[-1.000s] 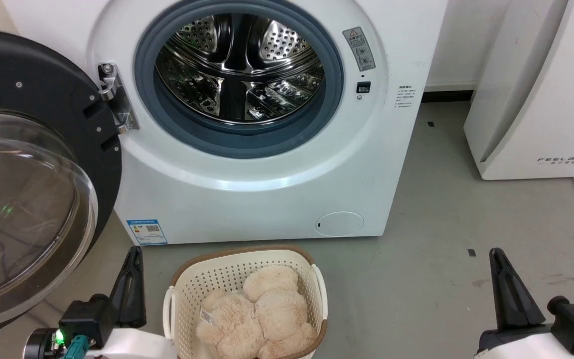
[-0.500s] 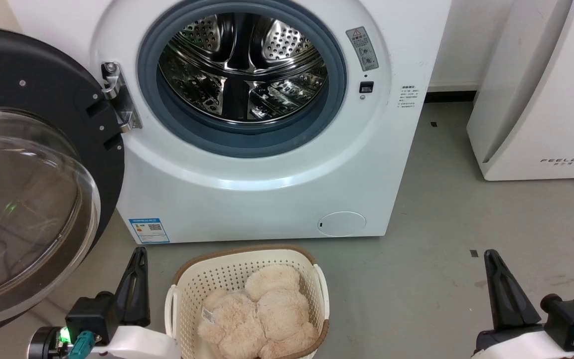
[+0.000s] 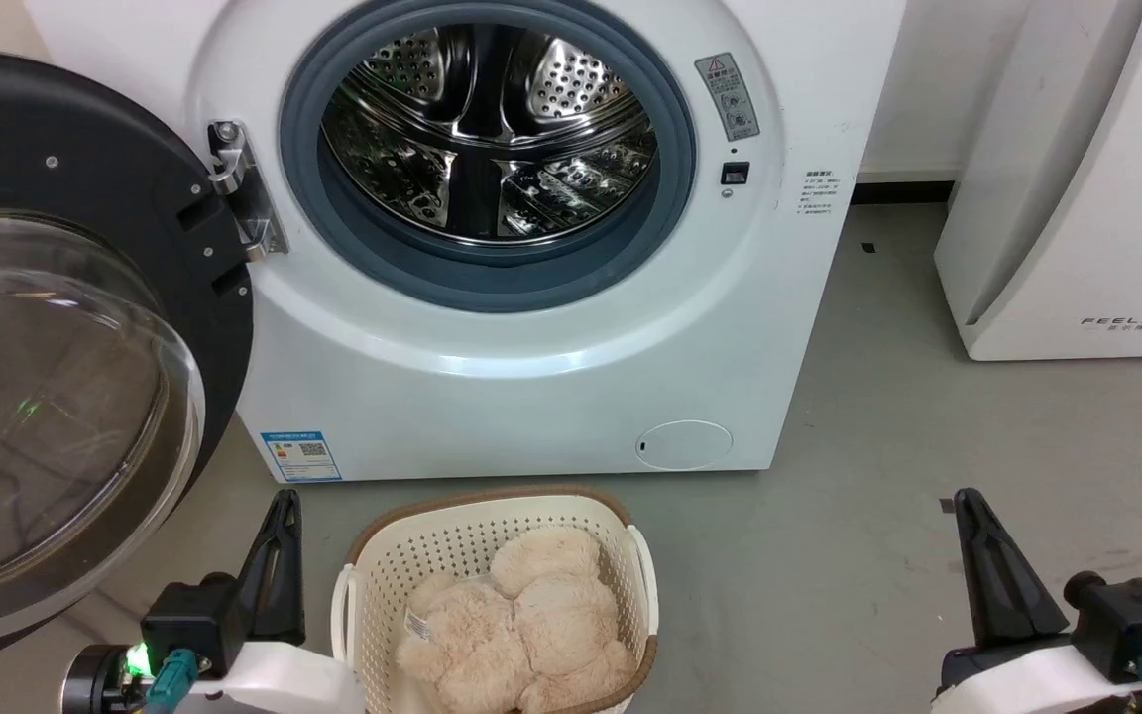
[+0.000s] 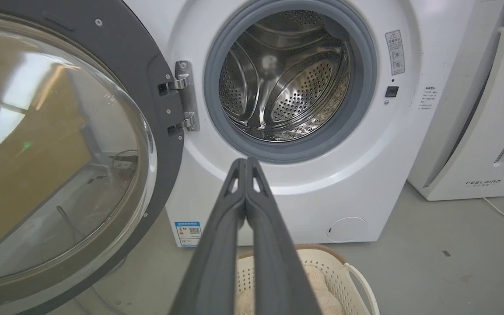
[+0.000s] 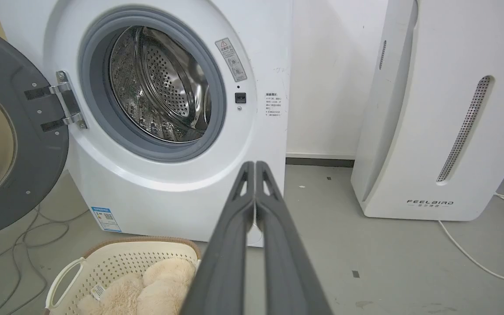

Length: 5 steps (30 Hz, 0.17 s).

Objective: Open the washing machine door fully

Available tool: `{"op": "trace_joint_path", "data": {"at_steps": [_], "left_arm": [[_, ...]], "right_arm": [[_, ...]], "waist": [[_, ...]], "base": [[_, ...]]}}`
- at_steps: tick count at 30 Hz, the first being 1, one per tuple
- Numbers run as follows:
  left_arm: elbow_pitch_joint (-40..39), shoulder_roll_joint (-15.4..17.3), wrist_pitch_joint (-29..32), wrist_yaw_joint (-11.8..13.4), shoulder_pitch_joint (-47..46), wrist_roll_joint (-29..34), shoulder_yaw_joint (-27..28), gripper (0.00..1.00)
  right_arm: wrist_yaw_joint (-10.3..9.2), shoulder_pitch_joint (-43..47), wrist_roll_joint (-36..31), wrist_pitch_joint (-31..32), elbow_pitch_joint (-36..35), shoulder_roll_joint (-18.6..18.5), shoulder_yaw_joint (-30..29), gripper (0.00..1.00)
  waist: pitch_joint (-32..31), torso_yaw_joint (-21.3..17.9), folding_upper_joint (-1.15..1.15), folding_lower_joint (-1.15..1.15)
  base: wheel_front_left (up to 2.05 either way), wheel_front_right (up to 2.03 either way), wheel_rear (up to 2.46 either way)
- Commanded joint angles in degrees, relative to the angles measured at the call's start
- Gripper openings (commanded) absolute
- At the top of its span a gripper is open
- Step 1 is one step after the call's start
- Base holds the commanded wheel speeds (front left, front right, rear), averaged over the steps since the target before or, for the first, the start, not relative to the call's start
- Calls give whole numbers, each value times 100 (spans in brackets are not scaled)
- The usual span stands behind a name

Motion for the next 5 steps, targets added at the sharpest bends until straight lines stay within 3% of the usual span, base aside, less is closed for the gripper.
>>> {"op": "trace_joint_path", "data": {"at_steps": [1, 5], "left_arm": [[-31, 5, 31, 34, -48, 34, -9, 0], [-39, 5, 79, 44, -54, 49, -26, 0]], "right_arm": [[1, -69, -52, 42, 11, 10, 8, 0], [1, -83, -78, 89, 13, 11, 18, 0]], "waist": [[1, 4, 0, 0], [2, 14, 0, 0]], "base": [[0, 0, 0], [0, 0, 0]]}}
